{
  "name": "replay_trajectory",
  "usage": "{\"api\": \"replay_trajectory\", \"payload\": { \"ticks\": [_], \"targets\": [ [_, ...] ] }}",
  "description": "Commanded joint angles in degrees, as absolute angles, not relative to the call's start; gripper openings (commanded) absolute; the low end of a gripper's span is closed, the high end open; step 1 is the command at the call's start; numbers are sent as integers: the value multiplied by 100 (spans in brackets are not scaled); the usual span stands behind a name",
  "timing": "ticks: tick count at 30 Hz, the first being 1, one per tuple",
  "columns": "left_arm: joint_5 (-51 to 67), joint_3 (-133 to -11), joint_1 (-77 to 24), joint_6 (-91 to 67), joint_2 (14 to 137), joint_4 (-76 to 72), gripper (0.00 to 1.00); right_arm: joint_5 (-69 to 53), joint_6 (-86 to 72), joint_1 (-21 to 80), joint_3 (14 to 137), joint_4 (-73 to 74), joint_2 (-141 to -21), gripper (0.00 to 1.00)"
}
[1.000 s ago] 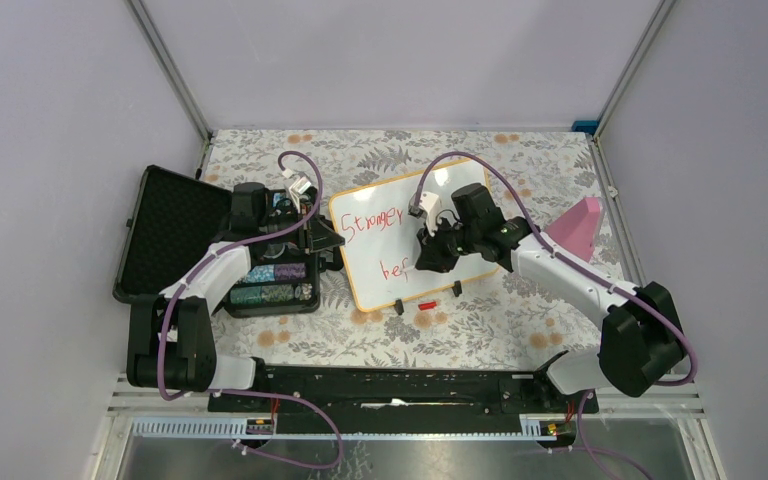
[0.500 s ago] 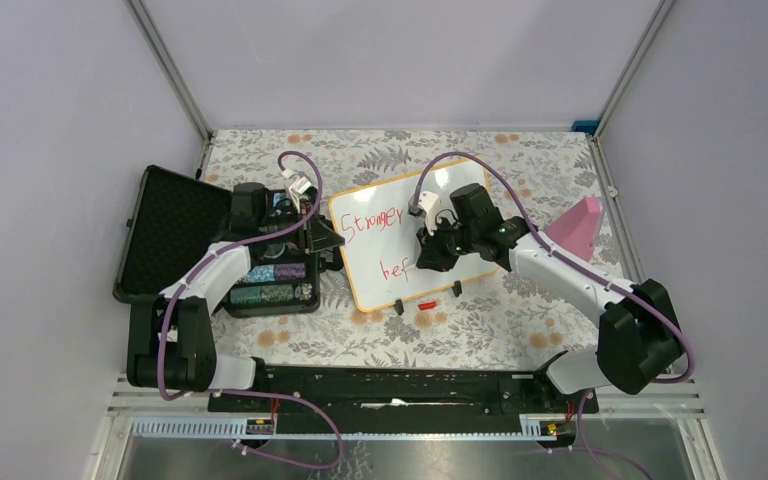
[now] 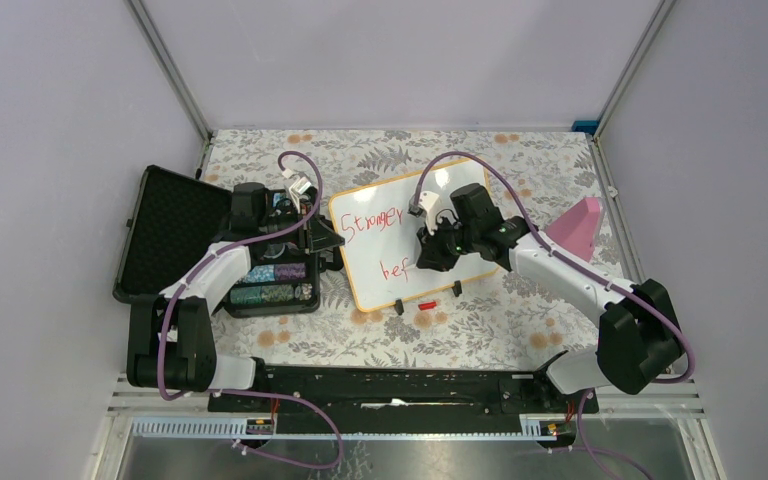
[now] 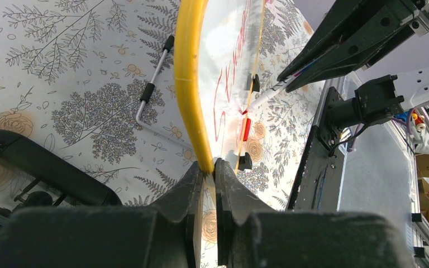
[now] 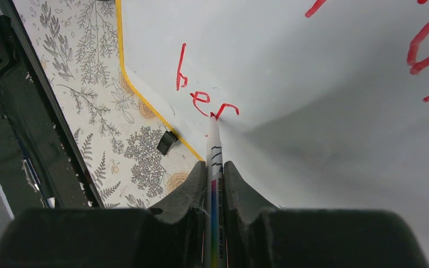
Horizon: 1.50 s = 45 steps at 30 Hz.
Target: Write a sentence on the whiteboard
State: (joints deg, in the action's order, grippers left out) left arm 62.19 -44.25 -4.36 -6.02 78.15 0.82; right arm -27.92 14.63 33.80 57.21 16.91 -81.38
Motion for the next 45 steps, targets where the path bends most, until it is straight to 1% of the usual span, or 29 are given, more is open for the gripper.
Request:
{"api": "replay_trajectory", "payload": {
  "ticks": [1,15,22,33,38,45],
  "targets": [
    [6074,-4561,-457,-237,7813,149,0,-2538,1519,3209,5853,1538,-8017,0],
    [6061,-4580,-457,-237,7852,143,0,-2653,1600,3067,5830,1670,-7915,0],
    [6065,-4580,-457,-231,7843,143,0,-3349,1670,3067,5936,1997,-7708,0],
    [6067,-4575,-457,-218,7840,148,0,-3068,1622,3015,5630,2094,-7498,0],
    [6064,-4580,-457,-221,7815,149,0,-3136,1556,2803,5646,1977,-7544,0],
    [6051,-4564,-457,-220,7818,149,0,-3218,1532,2774,5644,1863,-7607,0]
  ]
}}
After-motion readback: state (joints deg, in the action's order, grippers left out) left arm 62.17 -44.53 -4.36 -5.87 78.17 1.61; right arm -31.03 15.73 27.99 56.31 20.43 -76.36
